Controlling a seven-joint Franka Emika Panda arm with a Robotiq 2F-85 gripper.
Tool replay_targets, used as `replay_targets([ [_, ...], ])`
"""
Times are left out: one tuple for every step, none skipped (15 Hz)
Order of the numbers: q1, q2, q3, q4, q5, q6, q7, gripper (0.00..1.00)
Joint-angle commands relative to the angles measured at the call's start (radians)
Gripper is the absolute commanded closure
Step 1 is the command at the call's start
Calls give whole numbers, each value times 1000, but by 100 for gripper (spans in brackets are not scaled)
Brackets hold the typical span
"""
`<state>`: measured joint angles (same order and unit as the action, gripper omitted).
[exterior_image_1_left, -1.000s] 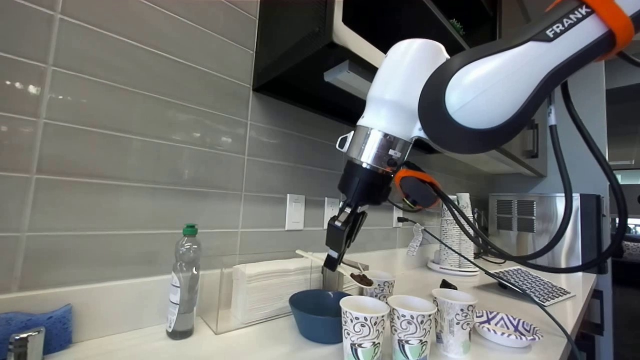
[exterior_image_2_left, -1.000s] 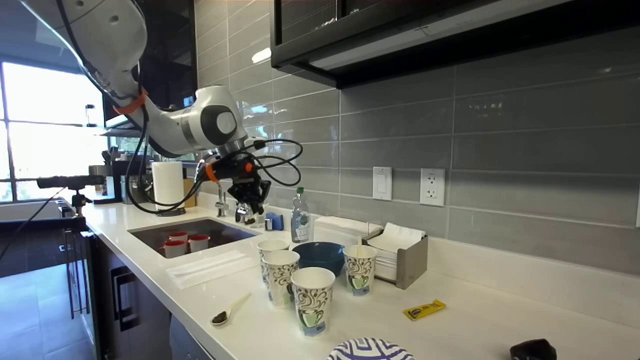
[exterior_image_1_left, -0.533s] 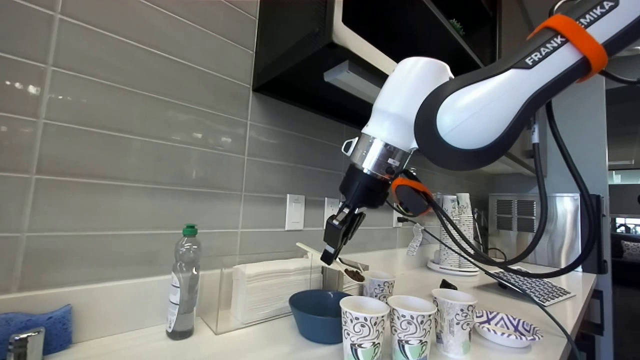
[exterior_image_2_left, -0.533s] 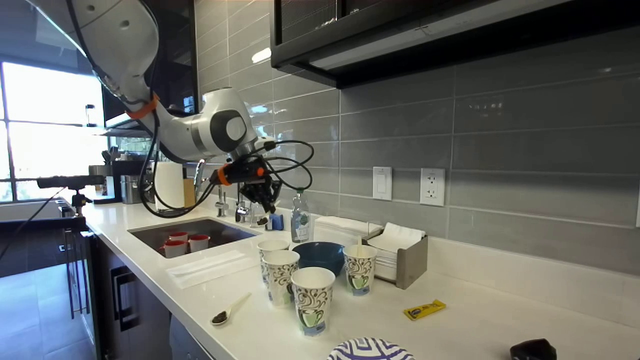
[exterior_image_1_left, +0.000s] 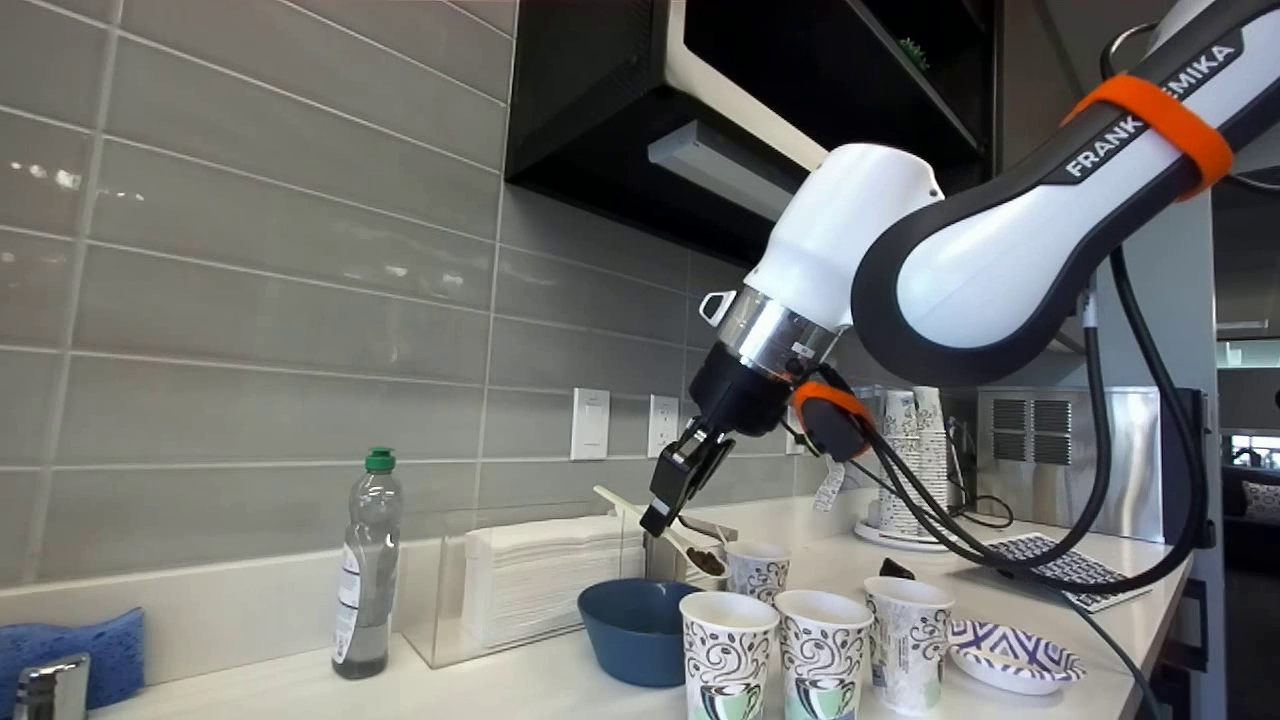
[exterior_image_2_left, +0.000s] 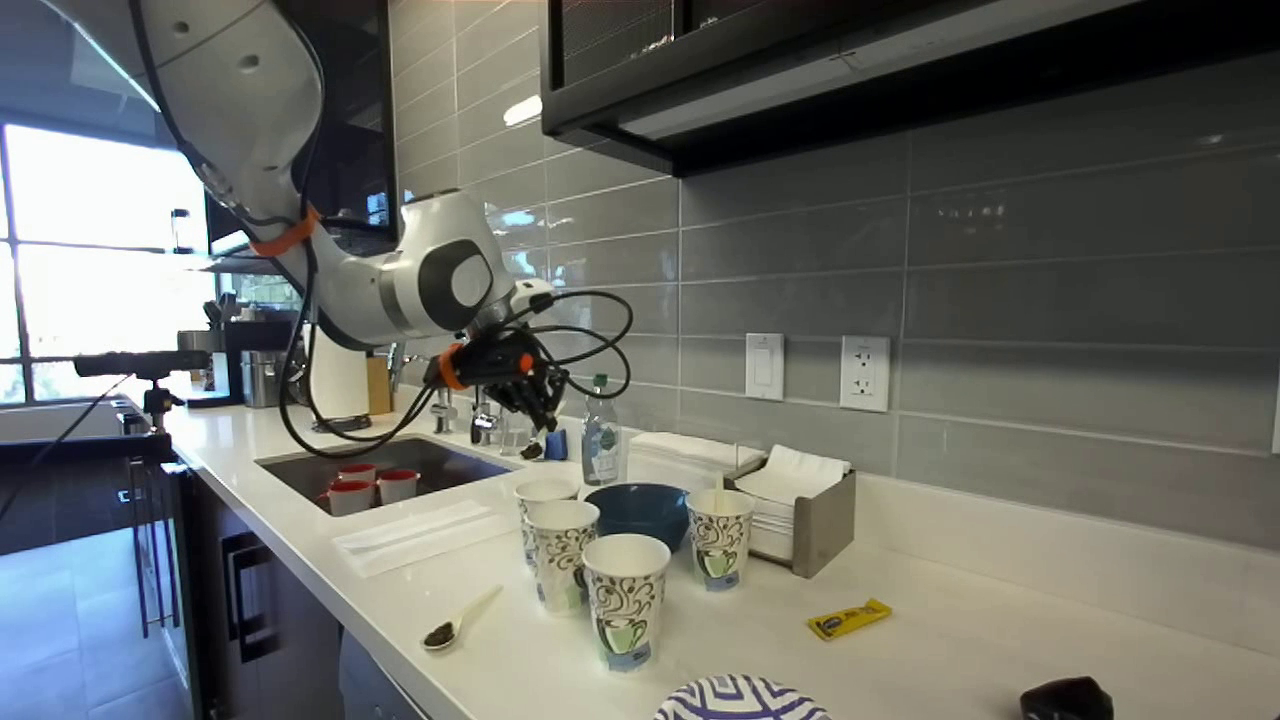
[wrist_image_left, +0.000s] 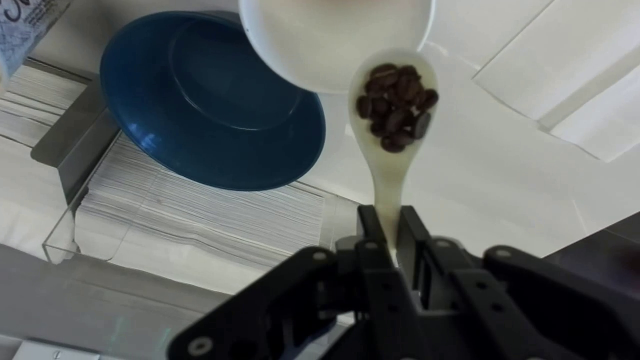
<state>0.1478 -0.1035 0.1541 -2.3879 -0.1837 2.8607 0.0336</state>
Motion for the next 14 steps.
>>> replay_targets([
  [-9, -23, -8, -59, 17, 94, -24, 97],
  [-10, -26, -11, -70, 19, 115, -25, 97],
  [-13, -29, -14, -80, 18, 136, -23, 97],
  [-8, -29, -25, -90, 9, 161, -14, 97],
  [-7, -29, -30, -101, 11, 182, -14, 97],
  [-6, -28, -36, -109, 11, 201, -16, 97],
  [-7, -27, -41, -119, 7, 220, -14, 97],
  [-4, -26, -47, -128, 12, 241, -15, 97],
  [-4, -27, -51, -136, 9, 260, -13, 97],
  [-1, -26, -56, -145, 14, 277, -14, 97],
  [-11, -28, -46, -152, 36, 293, -32, 97],
  [-10, -31, -48, -162, 42, 308, -33, 97],
  [-7, -32, -48, -170, 47, 320, -33, 97],
  [-6, -35, -49, -179, 51, 339, -31, 97],
])
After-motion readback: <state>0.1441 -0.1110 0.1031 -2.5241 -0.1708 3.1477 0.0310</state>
